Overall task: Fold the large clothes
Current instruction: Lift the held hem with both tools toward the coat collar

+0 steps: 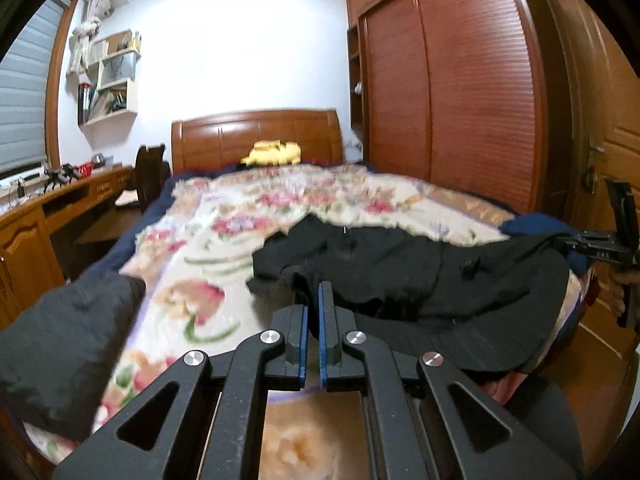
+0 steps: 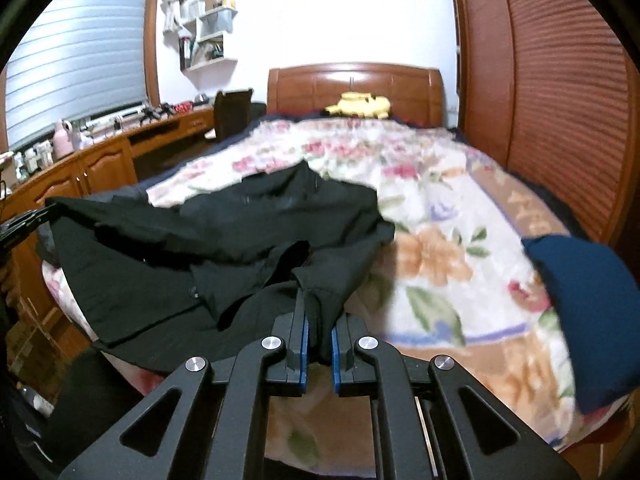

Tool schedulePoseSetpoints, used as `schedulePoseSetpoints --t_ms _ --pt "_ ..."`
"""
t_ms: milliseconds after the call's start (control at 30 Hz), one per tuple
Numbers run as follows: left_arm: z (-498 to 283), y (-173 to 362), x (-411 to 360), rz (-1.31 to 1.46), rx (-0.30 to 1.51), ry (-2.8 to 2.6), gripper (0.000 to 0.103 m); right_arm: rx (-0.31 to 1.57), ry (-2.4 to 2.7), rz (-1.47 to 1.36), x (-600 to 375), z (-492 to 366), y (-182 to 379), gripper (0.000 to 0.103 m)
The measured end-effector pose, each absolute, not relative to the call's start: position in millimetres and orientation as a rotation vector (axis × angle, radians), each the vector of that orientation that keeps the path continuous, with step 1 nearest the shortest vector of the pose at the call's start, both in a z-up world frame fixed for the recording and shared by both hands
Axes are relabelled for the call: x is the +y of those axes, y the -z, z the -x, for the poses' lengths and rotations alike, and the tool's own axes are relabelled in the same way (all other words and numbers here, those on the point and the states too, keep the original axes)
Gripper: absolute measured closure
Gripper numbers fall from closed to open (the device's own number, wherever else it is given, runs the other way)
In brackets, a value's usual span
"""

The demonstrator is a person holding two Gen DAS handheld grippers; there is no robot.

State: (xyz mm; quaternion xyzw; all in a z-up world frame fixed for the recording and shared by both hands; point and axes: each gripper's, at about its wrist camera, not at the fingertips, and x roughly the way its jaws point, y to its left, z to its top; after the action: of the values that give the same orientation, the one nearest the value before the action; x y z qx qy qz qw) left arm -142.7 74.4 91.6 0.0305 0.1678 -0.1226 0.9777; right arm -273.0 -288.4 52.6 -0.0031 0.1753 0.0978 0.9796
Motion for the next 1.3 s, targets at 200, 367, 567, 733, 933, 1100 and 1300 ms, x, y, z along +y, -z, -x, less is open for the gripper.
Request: schedulePoseSetpoints --t_ms 200,367,567,733,933,1100,1300 --pt "167.5 -115.0 81.7 -0.073 0.276 0.252 0.098 0.283 -0.208 0.024 -292.2 307.8 -71.0 0.095" --pt "184.4 -128.1 85.8 -0.077 0.241 0.264 0.098 0.242 -0.225 0.035 -292.1 334.8 -74.4 0.095" --pt "194.0 -147.2 90.5 -0.081 0.196 0.254 0.098 0.211 -0.232 0.045 -292.7 344.9 -80.6 0.095" --pt "199.1 -160.7 95.0 -0.077 0.165 0.236 0.098 0.159 -0.230 0.065 -297.4 356.6 -93.1 0.095" --pt "214.8 -171.9 103.4 -0.054 0.126 0.235 0.098 0.115 -0.217 0.094 -302.1 375.2 -97.7 0.095" --pt "213.2 -172.1 106.2 -0.052 0.123 0.224 0.098 0.096 -0.223 0.099 -305.3 374.1 -94.2 0.095" --pt "164.3 -143.1 105.6 -0.068 0.233 0.186 0.098 0.144 -0.225 0.103 -296.4 336.8 -82.9 0.095"
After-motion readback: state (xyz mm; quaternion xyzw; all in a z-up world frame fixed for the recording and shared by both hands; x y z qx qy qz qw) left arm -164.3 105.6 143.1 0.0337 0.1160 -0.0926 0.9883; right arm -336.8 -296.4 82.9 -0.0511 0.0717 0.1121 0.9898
